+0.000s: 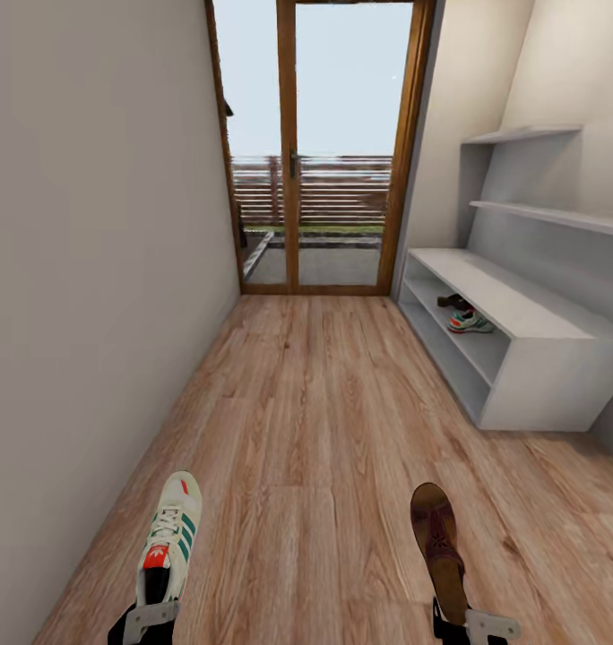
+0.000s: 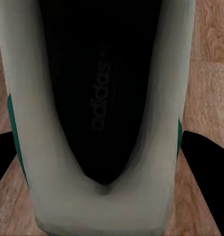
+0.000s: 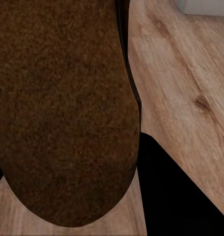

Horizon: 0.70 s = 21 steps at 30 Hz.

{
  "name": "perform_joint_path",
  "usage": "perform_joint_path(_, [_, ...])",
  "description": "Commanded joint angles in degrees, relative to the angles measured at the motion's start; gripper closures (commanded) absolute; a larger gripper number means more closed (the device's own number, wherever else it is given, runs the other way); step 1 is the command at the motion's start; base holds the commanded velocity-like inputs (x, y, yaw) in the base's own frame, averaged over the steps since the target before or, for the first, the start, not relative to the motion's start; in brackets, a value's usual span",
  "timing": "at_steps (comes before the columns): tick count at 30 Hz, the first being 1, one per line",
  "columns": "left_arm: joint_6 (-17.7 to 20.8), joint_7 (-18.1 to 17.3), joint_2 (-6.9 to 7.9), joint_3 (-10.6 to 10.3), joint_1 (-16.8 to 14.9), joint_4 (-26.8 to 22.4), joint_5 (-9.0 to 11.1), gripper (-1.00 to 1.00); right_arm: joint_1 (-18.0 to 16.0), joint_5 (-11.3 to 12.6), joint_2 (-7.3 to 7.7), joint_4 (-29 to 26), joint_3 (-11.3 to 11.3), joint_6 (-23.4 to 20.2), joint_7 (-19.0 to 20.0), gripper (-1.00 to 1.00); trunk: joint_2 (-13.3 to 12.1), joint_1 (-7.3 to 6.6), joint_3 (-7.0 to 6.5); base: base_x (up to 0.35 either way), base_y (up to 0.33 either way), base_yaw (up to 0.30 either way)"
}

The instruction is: Pick up the two gym shoes and the two sandals from the corridor floor and place them onto the hallstand (shoe rack) in the corridor, making sure they are on the rack and not on the floor. Arrange them so the two gym shoes are next to each other and the two sandals are next to each other.

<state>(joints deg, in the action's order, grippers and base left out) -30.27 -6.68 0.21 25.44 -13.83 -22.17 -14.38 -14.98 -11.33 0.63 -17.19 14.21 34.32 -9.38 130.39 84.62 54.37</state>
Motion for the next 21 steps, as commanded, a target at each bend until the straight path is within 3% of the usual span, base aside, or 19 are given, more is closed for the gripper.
perform_joint_path(1, [-0.2, -0.4, -0.04, 0.5, -0.1, 0.0, -0.4, 1.00, 0.0, -0.4, -0.02, 0.1, 0.2, 0.1, -0.2, 1.00, 0.0, 0.02, 0.05, 0.339, 0.000, 0.000])
perform_joint_path(21, [-0.2, -0.4, -0.04, 0.5, -0.1, 0.0, -0.4, 1.00, 0.0, -0.4, -0.02, 0.1, 0.2, 0.1, -0.2, 1.00, 0.0, 0.02, 0.05, 0.339, 0.000, 0.000])
